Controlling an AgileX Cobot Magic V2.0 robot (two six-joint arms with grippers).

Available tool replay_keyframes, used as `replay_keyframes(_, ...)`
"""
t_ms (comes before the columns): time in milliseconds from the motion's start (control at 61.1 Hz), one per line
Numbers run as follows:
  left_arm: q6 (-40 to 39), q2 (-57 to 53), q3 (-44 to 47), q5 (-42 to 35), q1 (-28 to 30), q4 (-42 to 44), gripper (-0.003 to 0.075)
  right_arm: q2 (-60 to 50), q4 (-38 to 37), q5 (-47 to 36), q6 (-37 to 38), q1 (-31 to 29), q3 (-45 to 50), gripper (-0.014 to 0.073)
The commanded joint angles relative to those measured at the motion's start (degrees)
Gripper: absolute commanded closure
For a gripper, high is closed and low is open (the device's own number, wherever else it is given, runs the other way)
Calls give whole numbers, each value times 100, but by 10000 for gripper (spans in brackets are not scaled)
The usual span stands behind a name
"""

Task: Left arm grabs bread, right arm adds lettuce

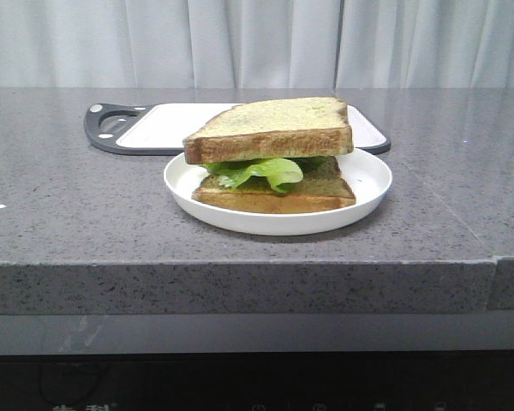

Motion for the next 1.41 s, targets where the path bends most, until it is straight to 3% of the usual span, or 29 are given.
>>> replay_keyframes(0, -58, -10, -146, -431, -24, -108, 742, 14, -11, -405, 0, -34, -133, 694)
replay_keyframes(785, -58, -258, 185, -488, -13, -80, 741, 14, -4, -207, 0, -34, -133, 710)
replay_keyframes(1096, -58, -1668, 1848, -2334, 328, -43, 741, 14, -4, -207, 0, -34, -133, 710)
replay_keyframes(1390, -48, -3143, 3222, -3451, 561, -43, 741, 14, -4, -207, 0, -34, -133, 710)
